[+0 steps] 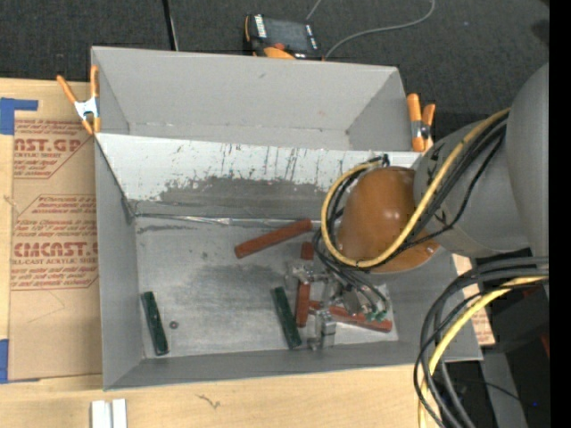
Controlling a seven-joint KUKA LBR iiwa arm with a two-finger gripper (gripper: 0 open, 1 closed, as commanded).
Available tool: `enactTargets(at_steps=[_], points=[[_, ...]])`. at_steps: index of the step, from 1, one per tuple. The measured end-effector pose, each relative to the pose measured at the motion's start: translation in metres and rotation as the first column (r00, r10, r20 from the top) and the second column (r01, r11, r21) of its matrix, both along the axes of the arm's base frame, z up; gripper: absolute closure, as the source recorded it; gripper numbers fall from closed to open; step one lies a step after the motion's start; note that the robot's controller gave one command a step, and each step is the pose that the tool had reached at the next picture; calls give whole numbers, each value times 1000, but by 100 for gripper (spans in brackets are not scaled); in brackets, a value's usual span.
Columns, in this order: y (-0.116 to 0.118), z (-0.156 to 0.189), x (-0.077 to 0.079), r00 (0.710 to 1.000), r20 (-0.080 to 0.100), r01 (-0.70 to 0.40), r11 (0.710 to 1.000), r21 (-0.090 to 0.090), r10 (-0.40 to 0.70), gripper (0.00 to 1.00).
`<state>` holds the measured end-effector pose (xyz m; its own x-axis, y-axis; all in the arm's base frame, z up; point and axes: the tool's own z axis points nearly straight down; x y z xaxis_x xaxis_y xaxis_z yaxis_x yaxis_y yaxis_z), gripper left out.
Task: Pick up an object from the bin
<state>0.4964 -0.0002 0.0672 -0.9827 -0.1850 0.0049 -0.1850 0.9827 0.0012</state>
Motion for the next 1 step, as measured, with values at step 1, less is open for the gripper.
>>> enactTargets(at_steps=[1], points=[[-39,2,15,921,6,-389,921,-1,389,0]])
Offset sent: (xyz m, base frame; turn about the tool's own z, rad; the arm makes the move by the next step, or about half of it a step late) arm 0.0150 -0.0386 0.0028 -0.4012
